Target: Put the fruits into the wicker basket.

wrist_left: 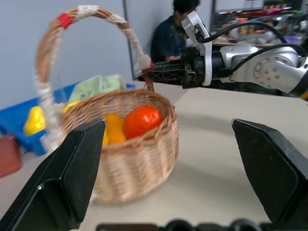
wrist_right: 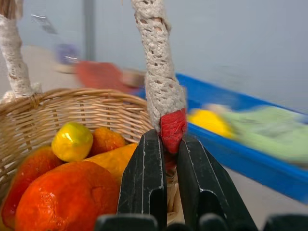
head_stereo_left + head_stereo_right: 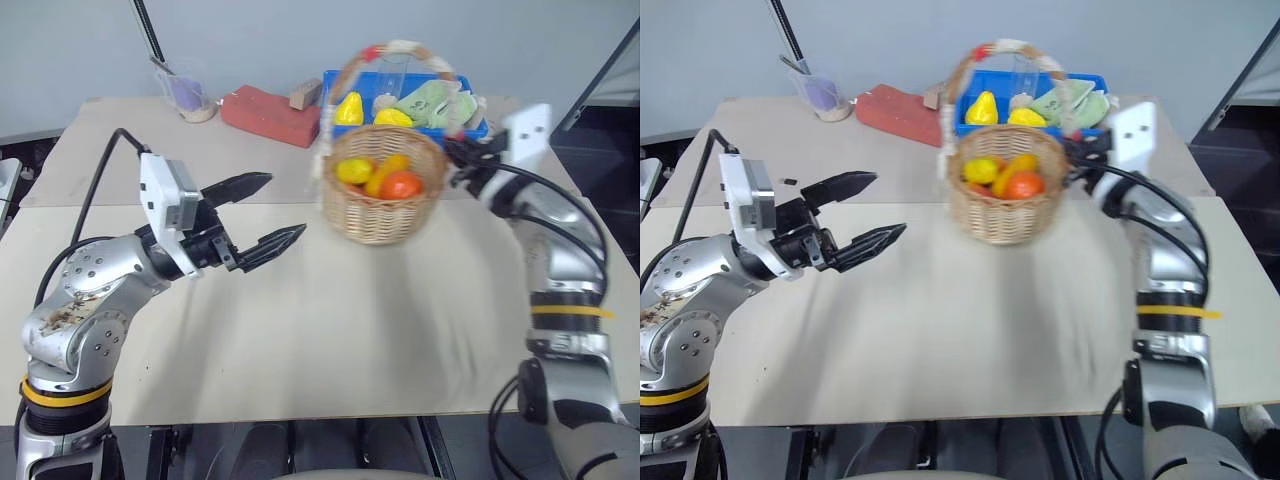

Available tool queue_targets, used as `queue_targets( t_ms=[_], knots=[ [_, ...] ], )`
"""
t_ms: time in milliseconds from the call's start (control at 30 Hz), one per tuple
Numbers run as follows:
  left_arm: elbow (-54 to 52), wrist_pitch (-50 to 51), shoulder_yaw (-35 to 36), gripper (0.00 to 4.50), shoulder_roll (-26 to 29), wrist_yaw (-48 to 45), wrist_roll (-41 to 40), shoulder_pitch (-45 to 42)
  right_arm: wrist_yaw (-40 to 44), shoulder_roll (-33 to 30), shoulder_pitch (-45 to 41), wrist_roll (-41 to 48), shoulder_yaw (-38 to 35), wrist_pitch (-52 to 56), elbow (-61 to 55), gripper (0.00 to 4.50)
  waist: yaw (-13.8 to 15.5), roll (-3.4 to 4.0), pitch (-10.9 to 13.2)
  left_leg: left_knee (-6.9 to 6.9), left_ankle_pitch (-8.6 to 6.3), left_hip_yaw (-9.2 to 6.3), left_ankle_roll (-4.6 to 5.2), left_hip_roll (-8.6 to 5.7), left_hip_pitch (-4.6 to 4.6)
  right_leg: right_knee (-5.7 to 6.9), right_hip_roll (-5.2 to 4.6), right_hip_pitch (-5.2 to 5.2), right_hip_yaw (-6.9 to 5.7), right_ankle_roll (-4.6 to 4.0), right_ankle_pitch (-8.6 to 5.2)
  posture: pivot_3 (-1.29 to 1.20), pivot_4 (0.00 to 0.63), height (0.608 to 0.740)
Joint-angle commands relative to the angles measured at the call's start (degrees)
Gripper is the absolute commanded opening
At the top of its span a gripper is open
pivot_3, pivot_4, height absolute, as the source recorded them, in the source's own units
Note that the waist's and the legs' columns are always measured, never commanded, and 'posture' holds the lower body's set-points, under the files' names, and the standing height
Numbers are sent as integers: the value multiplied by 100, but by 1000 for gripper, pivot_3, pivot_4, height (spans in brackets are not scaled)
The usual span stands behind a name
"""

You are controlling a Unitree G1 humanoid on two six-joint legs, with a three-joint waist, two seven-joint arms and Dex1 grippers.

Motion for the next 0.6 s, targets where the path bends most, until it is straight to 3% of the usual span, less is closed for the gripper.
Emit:
queue_targets(
  t_ms=[33, 200, 267, 533, 600],
  knots=[
    [35, -64, -116, 4500, -48, -110, -12, -183, -263, -210, 98, 114, -521, -228, -27, 2, -28, 0, 0, 0, 0, 2, 0, 0, 0, -4, 1, 0, 3, 0, 0, 0, 150, 740],
    [222, -148, -238, 4500, -82, -208, 110, -314, -378, -178, 344, 102, -580, -165, -59, 0, -128, 2, 0, -5, 0, 9, 2, 6, 10, -4, 13, 0, 21, -1, 0, 0, 150, 740],
    [285, -181, -259, 4500, -103, -226, 178, -350, -435, -174, 403, 136, -637, -130, -118, 1038, -113, 1, 0, -6, 0, 7, 2, 6, 12, -3, 14, 2, 20, 0, 0, 0, 150, 740],
    [369, -246, -5, 4500, 218, -148, 699, 160, -40, -540, 870, 458, -726, 360, -918, 3705, -36, 2, 0, -1, -2, 8, 6, 3, 9, -7, 8, 4, 19, 0, 0, 0, 150, 740],
    [427, -103, 191, 4500, 526, -83, 905, 477, 292, -844, 1162, 658, -850, 591, -1284, 3705, -34, 2, 0, -2, -3, 7, 7, 4, 9, -7, 8, 4, 18, 0, 0, 0, 150, 740]
  ],
)
